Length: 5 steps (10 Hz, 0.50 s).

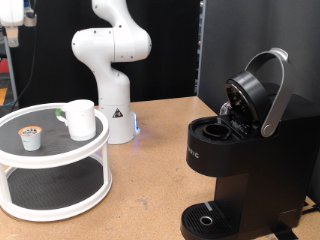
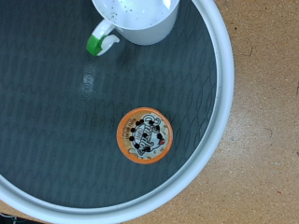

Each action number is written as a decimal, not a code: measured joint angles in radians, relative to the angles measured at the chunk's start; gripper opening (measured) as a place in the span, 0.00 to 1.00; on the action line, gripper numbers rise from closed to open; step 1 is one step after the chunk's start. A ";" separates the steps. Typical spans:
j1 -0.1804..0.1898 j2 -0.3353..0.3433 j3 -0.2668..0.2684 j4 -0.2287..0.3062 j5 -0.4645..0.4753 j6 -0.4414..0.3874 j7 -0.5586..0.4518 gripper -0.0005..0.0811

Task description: Make a cup of coffee with the keurig machine

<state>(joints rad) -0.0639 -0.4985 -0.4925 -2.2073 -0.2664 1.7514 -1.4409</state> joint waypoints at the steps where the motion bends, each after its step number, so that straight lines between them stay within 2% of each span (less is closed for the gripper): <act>1: 0.000 -0.001 0.000 -0.024 -0.001 0.034 -0.002 0.99; 5: -0.017 -0.002 -0.006 -0.174 -0.043 0.221 -0.002 0.99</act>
<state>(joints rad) -0.0808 -0.5001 -0.4984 -2.3809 -0.3097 1.9724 -1.4425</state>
